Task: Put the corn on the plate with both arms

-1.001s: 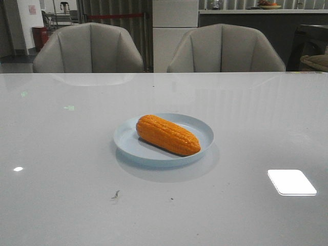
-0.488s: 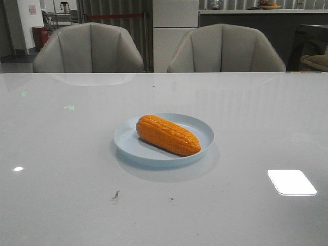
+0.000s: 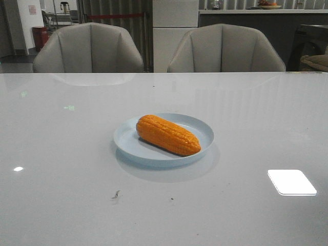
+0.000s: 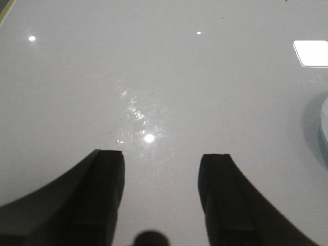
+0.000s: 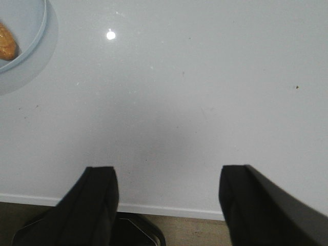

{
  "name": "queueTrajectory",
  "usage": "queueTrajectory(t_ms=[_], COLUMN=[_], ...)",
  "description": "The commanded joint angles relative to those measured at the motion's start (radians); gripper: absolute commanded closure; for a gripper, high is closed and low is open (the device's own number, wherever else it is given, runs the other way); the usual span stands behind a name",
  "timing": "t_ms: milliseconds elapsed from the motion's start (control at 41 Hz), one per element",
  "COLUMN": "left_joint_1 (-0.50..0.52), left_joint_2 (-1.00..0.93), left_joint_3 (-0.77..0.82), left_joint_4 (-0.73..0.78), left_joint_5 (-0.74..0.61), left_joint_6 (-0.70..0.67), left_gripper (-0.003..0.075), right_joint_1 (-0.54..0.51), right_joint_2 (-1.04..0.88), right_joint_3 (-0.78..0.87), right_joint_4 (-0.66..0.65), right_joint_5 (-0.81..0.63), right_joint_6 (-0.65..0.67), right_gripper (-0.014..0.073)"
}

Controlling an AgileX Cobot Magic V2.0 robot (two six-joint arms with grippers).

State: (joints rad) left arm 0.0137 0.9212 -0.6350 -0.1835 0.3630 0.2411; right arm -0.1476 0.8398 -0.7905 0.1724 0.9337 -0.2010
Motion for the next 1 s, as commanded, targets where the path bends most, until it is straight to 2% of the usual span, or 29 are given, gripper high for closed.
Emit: queueTrajectory(t_ms=[0,171,366,415,635,977], left_joint_1=[0.001,0.001,-0.001,-0.005,-0.052,-0.148], left_joint_2=[-0.011,-0.026,-0.124,-0.161,-0.398,-0.876], left_joint_3=[-0.029,-0.026,0.054,0.09,0.312,0.538], left_joint_4=[-0.014,-0.014,0.065,0.083,0.121,0.177], left_joint_5=[-0.07,-0.077,-0.154,-0.197,-0.396,-0.403], left_joint_6=[-0.004,-0.004,-0.012,-0.028,-0.116,-0.114], left_gripper=[0.0319,0.0342,0.0641,0.0619,0.0624,0.0624], right_joint_1=[-0.004,-0.004,-0.004,-0.004,-0.004,-0.004], right_joint_2=[-0.007,-0.007,-0.007,-0.007,-0.007,-0.007], right_joint_3=[-0.027,-0.027,-0.027,-0.027,-0.027,-0.027], right_joint_4=[0.014,0.014,0.014,0.014,0.014,0.014], right_joint_5=[-0.047,-0.047,-0.047,-0.047,-0.047,-0.047], right_joint_6=[0.001,0.001,0.001,0.001,0.001,0.001], right_gripper=[0.0061,0.0061,0.0061,0.0061,0.0061,0.0061])
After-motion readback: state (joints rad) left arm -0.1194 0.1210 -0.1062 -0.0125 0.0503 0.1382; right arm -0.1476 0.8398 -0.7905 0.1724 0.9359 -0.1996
